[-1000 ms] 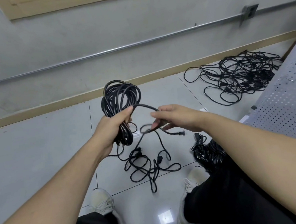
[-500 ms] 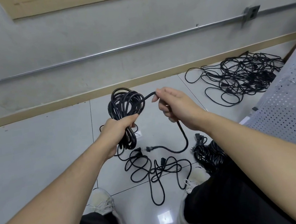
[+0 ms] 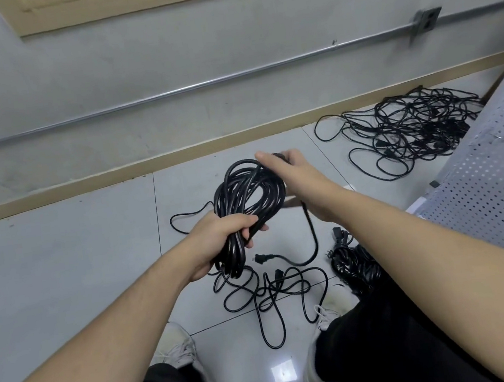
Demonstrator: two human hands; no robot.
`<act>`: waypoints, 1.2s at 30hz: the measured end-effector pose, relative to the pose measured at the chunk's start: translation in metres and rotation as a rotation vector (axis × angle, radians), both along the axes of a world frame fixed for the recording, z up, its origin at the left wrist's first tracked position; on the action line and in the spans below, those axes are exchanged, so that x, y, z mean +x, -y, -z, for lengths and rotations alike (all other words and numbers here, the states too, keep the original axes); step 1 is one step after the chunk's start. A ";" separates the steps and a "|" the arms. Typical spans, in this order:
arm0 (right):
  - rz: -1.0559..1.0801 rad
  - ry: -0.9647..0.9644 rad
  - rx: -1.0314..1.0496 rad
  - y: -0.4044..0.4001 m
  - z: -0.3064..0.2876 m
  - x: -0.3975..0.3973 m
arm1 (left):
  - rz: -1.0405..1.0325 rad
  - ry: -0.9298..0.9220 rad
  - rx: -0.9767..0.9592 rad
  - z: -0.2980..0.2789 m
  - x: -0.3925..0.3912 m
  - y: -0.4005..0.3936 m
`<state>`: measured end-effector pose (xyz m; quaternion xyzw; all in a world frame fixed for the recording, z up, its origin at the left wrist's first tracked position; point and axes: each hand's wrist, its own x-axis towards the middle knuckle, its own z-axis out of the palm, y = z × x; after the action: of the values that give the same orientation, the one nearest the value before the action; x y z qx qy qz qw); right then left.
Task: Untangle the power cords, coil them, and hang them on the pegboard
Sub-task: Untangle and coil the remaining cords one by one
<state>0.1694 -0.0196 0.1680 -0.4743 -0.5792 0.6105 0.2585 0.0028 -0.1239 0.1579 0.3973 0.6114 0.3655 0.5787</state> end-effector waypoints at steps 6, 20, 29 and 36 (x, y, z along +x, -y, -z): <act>-0.108 -0.343 -0.184 0.013 0.001 -0.010 | -0.069 0.194 -0.021 -0.003 -0.003 -0.001; 0.293 -0.601 -0.097 0.026 -0.008 -0.033 | -0.125 0.102 0.011 0.000 0.022 0.006; 0.287 -0.567 -0.102 0.025 -0.004 -0.024 | -0.150 0.158 -0.060 -0.004 0.032 0.010; 0.140 -0.024 0.202 0.018 -0.003 -0.010 | -0.192 -0.064 -0.015 0.003 0.005 0.001</act>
<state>0.1599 -0.0377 0.1708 -0.4779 -0.6001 0.5352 0.3536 0.0081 -0.1253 0.1544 0.3439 0.6676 0.4018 0.5240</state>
